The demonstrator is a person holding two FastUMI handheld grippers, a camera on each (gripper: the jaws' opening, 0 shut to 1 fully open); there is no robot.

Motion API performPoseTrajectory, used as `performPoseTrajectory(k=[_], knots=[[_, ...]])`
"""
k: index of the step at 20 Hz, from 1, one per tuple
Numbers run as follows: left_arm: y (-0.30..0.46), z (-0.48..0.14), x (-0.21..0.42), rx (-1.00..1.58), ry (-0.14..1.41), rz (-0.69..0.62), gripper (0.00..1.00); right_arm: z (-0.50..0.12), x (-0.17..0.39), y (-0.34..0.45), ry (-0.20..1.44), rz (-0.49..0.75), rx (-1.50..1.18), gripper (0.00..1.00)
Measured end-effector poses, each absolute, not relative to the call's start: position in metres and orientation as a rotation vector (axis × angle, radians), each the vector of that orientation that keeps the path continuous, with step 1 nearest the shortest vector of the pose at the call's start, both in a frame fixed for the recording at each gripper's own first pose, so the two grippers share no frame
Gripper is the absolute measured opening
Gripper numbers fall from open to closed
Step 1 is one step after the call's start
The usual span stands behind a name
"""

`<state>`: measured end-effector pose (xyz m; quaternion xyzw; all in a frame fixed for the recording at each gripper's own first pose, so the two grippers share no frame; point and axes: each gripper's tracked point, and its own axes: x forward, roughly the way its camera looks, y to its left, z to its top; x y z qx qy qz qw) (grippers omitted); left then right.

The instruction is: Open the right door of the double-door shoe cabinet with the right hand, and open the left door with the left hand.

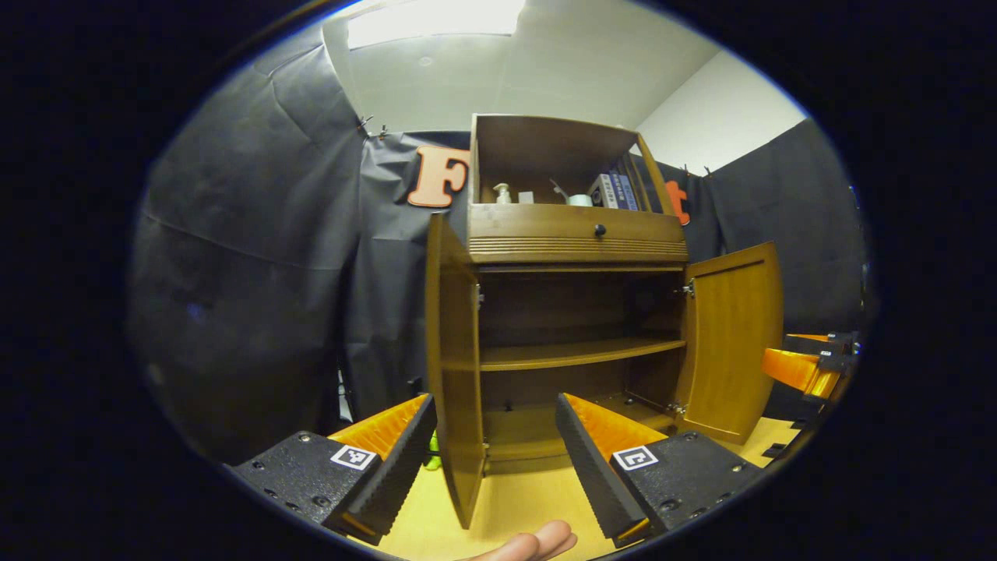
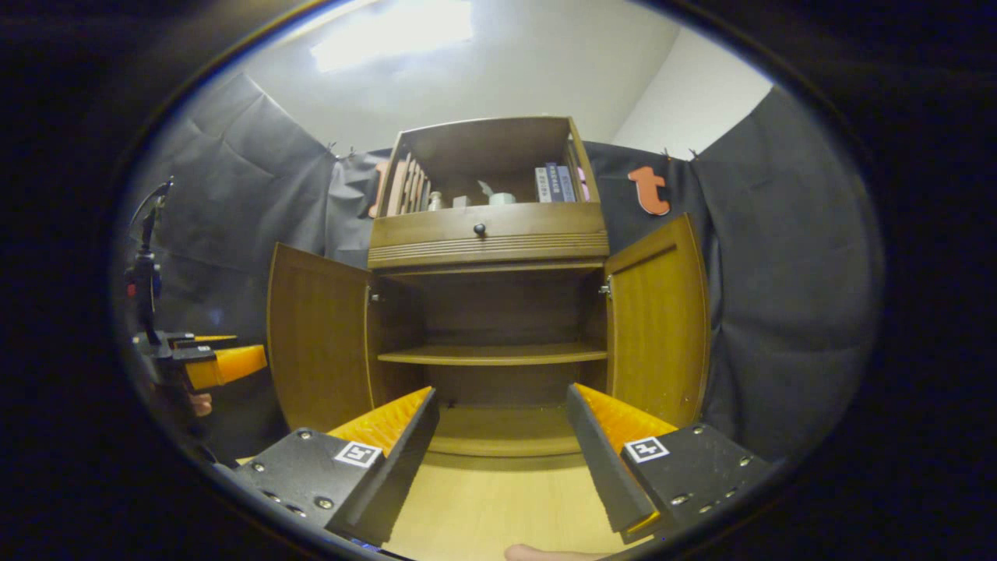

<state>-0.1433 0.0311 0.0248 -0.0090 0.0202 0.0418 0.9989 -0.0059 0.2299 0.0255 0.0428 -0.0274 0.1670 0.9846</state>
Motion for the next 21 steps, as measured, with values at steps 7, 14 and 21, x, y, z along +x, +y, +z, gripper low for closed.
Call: performPoseTrajectory(k=[7,14,21], knots=[[-0.015,0.021,-0.116,-0.001,0.051,0.088,0.93,0.041,-0.004,0.206,-0.052,0.303,0.095,0.98],[-0.06,-0.005,-0.087,0.005,0.122,0.097,0.95,0.054,-0.016,0.189,-0.061,0.321,0.089,0.98],[-0.091,-0.005,-0.088,0.014,0.126,0.063,0.95,0.067,-0.042,0.132,-0.146,0.224,0.105,0.98]])
